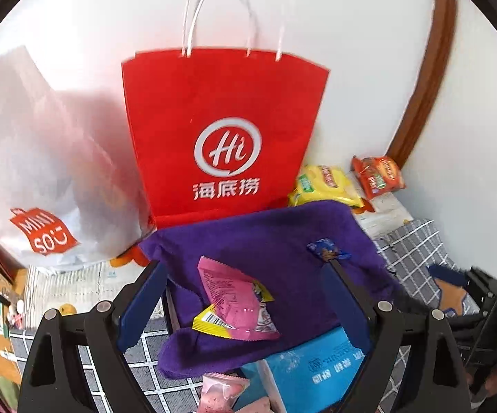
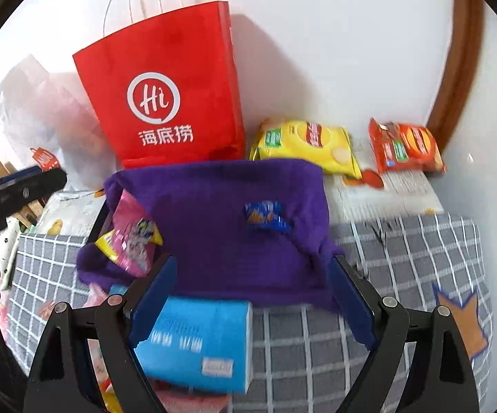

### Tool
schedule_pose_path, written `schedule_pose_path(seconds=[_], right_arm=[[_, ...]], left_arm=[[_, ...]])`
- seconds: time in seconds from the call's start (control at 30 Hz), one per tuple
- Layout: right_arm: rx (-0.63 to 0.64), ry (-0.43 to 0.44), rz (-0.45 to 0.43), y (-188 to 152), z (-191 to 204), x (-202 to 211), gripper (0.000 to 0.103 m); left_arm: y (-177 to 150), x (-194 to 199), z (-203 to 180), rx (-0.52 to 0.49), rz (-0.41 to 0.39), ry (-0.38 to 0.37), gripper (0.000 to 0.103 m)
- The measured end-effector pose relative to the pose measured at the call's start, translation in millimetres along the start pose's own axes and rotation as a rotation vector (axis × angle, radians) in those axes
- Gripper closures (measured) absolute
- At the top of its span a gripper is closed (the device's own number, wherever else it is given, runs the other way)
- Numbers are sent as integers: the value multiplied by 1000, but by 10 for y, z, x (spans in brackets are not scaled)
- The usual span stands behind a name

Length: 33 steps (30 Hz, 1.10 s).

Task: Organize snacks
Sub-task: 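Move the right tool back to the pile and grasp the panda-print packet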

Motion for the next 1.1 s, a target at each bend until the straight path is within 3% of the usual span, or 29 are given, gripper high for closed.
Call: schedule_pose_path(seconds=[0.23,0.43,0.57,0.77,1.03,1.1], right_arm=[[-58,7,26,-474,53,304,15],[-73,25,37,-931,189,450,22],[-123,76,90,-1207,280,394,31],[-281,154,110,-1471,313,249,31],[-329,193,160,-1594,435,-34,31],[-341,207,171,-1604,428,-113,41]], left_arm=[[-6,188,-23,-8,-7,-6,13],[-52,264,-159,-31,-2,-30,12],[-73,330,-219,-42,-6,-35,12],[-91,401,-295,-56,-15,-54,11],[-107,445,-357,-68,-16,-70,11],[-104,472,-359,-64,-22,-70,11]])
Point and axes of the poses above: each gripper's, at about its wrist camera, not at the fingertips, and x roughly against the way its jaws point, z to its left, y to its top, the point moved 4 cm from there along -x, roughly the way its jaws point, and after that the axes turned 7 degrees about y, right-handed, at the moved point
